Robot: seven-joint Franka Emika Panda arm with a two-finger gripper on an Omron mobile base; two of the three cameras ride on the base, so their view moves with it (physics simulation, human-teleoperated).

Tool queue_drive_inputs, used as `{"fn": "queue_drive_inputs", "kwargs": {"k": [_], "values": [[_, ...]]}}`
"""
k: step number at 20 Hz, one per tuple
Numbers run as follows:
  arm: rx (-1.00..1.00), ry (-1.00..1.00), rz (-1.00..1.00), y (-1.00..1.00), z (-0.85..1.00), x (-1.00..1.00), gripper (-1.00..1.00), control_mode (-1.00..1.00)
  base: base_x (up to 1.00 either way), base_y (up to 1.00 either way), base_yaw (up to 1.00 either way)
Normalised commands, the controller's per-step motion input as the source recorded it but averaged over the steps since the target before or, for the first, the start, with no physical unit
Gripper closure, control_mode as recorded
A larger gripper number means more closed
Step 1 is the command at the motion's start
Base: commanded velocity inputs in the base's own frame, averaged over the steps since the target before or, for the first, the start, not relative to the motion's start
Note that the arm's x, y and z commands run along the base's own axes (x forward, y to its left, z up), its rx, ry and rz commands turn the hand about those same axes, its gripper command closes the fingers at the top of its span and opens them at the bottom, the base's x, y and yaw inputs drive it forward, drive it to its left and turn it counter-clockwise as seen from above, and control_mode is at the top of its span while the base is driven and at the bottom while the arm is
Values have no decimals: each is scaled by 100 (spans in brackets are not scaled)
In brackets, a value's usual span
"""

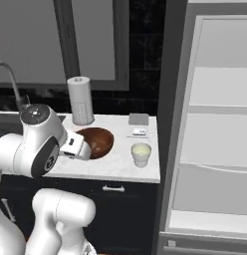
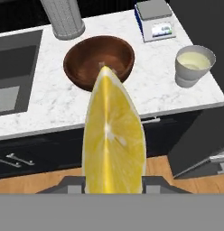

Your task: Grab a lemon wedge from the fridge and one ice cube from the ice bowl, and put them in the glass of lemonade.

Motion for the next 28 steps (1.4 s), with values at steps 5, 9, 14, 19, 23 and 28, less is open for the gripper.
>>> {"fn": "queue_drive_inputs", "kwargs": {"k": [5,9,14,19,23,28], "values": [[0,0,0,0,0,0,100,100,82,0,-4],[0,3,-5,0,-2,3,100,-100,32,0,-10],[0,12,-33,0,-12,18,100,-100,0,0,0],[-4,14,-38,-5,-30,78,100,-100,0,0,0],[-1,23,-25,-56,-3,100,100,-100,0,0,0],[0,20,-6,-71,-25,100,100,-100,0,0,0]]}}
